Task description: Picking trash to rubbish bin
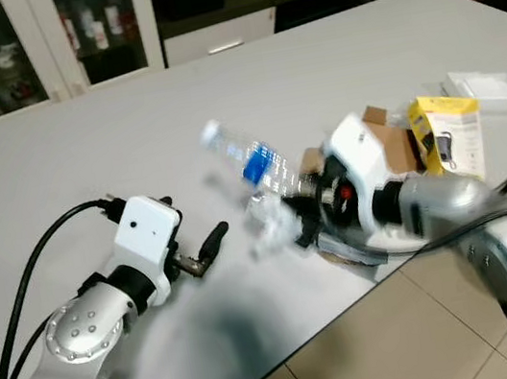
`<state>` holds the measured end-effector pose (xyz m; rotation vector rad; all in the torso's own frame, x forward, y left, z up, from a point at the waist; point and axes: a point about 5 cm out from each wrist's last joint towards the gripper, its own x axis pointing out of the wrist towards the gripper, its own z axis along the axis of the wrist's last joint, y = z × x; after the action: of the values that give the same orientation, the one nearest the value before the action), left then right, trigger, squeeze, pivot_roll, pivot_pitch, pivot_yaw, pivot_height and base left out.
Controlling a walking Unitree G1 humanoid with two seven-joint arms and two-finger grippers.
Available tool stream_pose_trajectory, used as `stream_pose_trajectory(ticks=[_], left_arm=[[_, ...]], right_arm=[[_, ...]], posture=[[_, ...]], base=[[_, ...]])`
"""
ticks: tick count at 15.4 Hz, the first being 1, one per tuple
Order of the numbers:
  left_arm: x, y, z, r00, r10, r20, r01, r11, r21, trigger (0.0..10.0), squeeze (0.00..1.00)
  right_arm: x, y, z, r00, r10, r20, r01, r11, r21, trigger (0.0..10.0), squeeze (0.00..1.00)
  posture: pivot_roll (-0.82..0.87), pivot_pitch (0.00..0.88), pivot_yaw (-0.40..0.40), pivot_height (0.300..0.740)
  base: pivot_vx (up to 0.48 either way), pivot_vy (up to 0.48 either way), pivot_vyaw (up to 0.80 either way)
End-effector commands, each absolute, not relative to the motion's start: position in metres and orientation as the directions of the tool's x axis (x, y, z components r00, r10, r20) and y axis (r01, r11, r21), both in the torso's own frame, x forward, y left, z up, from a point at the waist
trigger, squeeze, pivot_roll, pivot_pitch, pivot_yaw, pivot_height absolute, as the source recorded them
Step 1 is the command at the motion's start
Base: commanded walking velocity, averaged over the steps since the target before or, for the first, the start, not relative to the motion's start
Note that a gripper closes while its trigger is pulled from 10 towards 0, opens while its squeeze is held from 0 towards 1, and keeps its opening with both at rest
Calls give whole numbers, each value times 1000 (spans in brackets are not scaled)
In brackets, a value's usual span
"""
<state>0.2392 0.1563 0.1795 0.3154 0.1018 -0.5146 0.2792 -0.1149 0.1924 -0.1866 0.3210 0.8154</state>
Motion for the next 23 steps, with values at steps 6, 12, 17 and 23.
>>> stream_pose_trajectory(ticks=[6,12,17,23], left_arm=[[244,142,201,830,-557,24,539,813,218,10000,0],[237,147,188,828,-558,-50,540,772,334,10000,463],[235,147,178,809,-574,-122,574,731,370,10000,0],[235,153,180,795,-583,-166,593,691,414,10000,0]], right_arm=[[279,-117,214,705,704,-90,-695,710,111,10000,0],[274,-116,194,663,715,-222,-717,692,83,10000,0],[271,-117,155,616,600,-510,-725,685,-71,10000,0],[292,-109,145,670,523,-527,-656,750,-90,10000,251]], posture=[[35,70,-98,740],[44,71,-89,740],[39,75,-88,740],[47,91,-100,740]], base=[[0,0,0],[0,0,0],[0,0,0],[0,0,0]])
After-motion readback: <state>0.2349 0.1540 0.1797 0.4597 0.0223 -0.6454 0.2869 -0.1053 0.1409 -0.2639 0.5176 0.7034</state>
